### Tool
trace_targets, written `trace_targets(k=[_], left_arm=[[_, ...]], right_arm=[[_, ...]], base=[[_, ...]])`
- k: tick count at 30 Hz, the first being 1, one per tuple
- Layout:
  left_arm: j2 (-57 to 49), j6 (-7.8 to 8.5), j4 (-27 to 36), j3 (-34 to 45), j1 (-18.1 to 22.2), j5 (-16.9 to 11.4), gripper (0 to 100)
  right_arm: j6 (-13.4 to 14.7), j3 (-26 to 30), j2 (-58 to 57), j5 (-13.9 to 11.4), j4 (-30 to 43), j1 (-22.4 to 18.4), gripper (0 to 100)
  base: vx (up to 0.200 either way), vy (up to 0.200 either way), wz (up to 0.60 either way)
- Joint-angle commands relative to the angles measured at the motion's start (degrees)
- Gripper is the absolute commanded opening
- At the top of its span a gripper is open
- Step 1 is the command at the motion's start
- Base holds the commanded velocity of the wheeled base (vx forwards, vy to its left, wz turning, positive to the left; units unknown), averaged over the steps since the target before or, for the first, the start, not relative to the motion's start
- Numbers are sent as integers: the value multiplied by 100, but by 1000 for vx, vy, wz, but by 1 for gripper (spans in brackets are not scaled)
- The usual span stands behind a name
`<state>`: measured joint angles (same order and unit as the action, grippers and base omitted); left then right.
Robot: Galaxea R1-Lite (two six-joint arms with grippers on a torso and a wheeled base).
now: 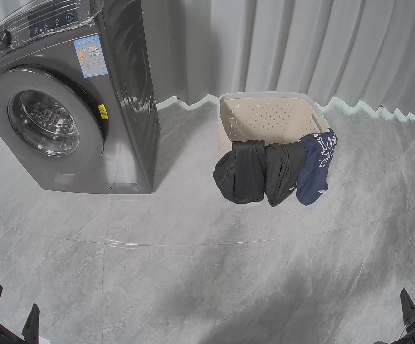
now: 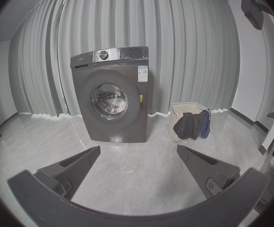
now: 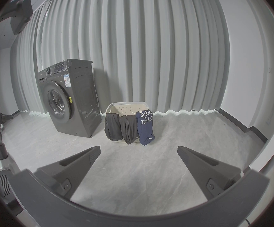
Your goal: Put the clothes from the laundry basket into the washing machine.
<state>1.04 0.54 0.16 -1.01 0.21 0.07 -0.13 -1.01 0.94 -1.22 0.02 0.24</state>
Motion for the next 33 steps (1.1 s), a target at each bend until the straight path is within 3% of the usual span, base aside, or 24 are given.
trace_targets(k=[1,21,30,33], left_arm=[[-104,-1,2,92,-3,1,100],[-104,-1,2,92,-3,1,100],[-104,-10,2,92,-3,1,100],[-104,-10,2,92,-3,1,100]], right_arm=[[5,92,-94,-1,-2,2,100],[5,92,-94,-1,-2,11,100],[5,92,-94,-1,6,11,100],[5,92,-94,-1,6,11,100]], base=[[200,0,0],[200,0,0],[0,0,0],[0,-200,0]])
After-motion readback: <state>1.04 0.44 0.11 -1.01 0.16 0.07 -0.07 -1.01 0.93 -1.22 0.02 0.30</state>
